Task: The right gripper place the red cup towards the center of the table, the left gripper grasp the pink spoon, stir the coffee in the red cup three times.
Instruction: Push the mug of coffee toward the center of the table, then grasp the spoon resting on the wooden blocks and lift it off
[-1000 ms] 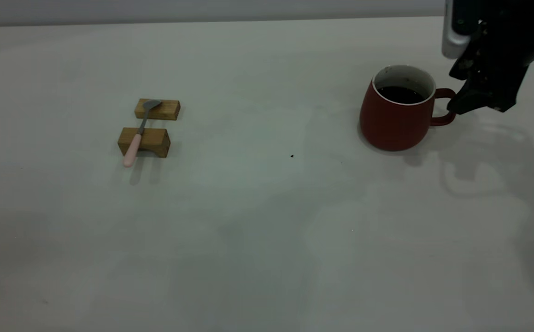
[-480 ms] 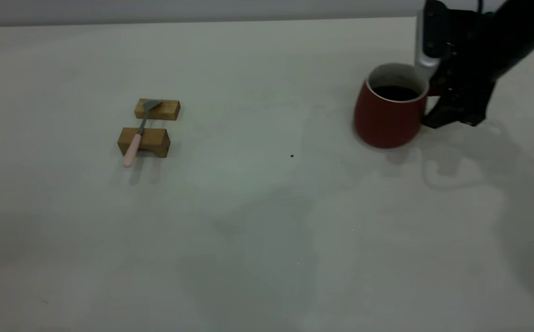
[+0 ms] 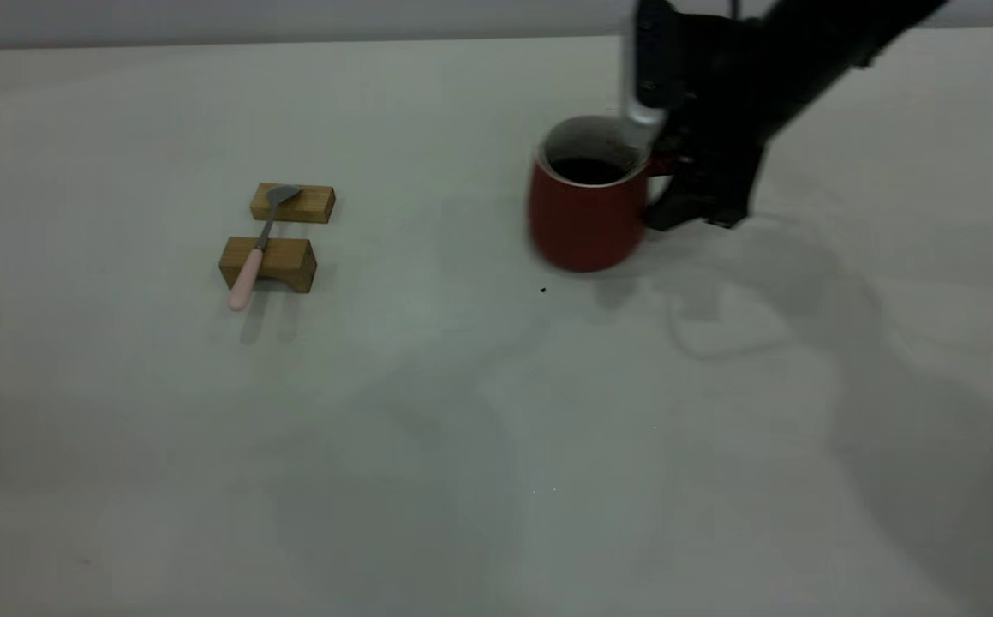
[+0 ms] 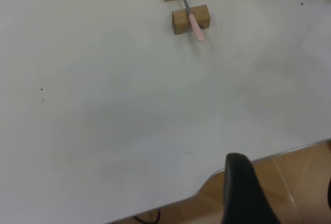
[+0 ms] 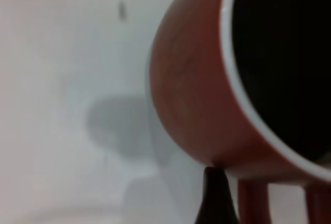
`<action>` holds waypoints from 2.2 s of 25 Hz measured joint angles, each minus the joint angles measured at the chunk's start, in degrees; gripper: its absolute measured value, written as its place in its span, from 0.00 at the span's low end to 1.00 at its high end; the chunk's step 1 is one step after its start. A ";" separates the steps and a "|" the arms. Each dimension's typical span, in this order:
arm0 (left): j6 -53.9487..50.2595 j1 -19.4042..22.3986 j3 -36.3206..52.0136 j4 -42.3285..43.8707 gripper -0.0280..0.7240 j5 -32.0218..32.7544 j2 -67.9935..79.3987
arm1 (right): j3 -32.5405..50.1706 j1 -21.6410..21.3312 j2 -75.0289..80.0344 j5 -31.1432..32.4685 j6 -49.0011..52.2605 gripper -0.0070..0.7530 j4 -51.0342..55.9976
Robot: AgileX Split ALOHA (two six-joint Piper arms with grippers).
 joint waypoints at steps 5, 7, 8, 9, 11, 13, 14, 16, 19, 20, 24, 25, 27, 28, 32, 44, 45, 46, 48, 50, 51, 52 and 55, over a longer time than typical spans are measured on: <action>0.00 0.00 0.00 0.00 0.65 0.00 0.00 | -3.07 3.57 0.00 0.20 0.00 0.78 3.60; 0.00 0.00 0.00 0.00 0.65 0.00 0.00 | -3.65 4.42 0.00 0.20 0.00 0.78 4.81; 0.00 0.00 0.00 0.00 0.65 0.00 0.00 | -3.80 4.67 0.00 0.32 0.00 0.78 5.16; 0.00 0.00 0.00 0.00 0.65 0.00 0.00 | -3.80 4.72 0.00 0.56 0.00 0.78 5.47; 0.00 0.00 0.00 0.00 0.65 0.00 0.00 | -3.80 4.72 0.00 1.15 1.06 0.78 5.82; 0.00 0.00 0.00 0.00 0.65 0.00 0.00 | -3.80 4.66 -0.18 1.72 4.17 0.78 5.91; 0.00 0.00 0.00 0.00 0.65 0.00 0.00 | -3.80 4.60 -0.40 2.55 7.05 0.78 5.91; 0.00 0.00 0.00 0.00 0.65 0.00 0.00 | -3.80 4.18 -1.45 4.89 11.31 0.78 5.91; 0.00 0.00 0.00 0.00 0.65 0.00 0.00 | -3.80 3.11 -4.46 9.48 17.83 0.78 5.19; 0.00 0.00 0.00 0.00 0.65 0.00 0.00 | -3.80 2.66 -5.68 10.75 20.41 0.78 4.79; 0.00 0.00 0.00 0.00 0.65 0.00 0.00 | -3.80 1.41 -12.97 19.09 36.19 0.78 4.17; 0.00 0.00 0.00 0.00 0.65 0.00 0.00 | -3.80 1.27 -15.29 22.53 41.72 0.78 3.92; 0.00 0.00 0.00 0.00 0.65 0.00 0.00 | -3.80 1.23 -19.74 27.68 52.34 0.78 2.57; 0.05 0.00 0.00 0.00 0.65 0.00 0.00 | -3.80 1.23 -21.79 29.97 57.92 0.78 1.04; 0.05 0.00 0.00 0.00 0.65 0.00 0.00 | -3.00 1.23 -31.42 40.01 77.73 0.78 -12.15; 0.05 0.00 0.00 0.00 0.65 0.00 0.00 | 29.01 -11.16 -72.84 45.83 112.49 0.78 -45.99; 0.05 0.00 0.00 0.00 0.65 0.00 0.00 | 31.84 -13.51 -76.85 45.82 113.01 0.78 -46.35; 0.05 0.00 0.00 0.00 0.65 0.00 0.00 | 34.38 -15.23 -80.61 45.73 113.43 0.78 -46.55; 0.05 0.00 0.00 0.00 0.65 0.00 0.00 | 38.32 -16.88 -86.57 45.23 113.72 0.78 -46.99; 0.05 0.00 0.00 0.00 0.65 0.00 0.00 | 41.93 -17.14 -91.17 43.47 113.87 0.78 -47.20; 0.05 0.00 0.00 0.00 0.65 0.00 0.00 | 43.38 -17.14 -92.56 42.55 113.86 0.78 -46.94; 0.05 0.00 0.00 0.00 0.65 0.00 0.00 | 45.23 -17.14 -94.49 41.71 113.86 0.78 -46.59; 0.05 0.00 0.00 0.00 0.65 0.00 0.00 | 51.19 -17.14 -100.42 41.48 113.86 0.78 -46.19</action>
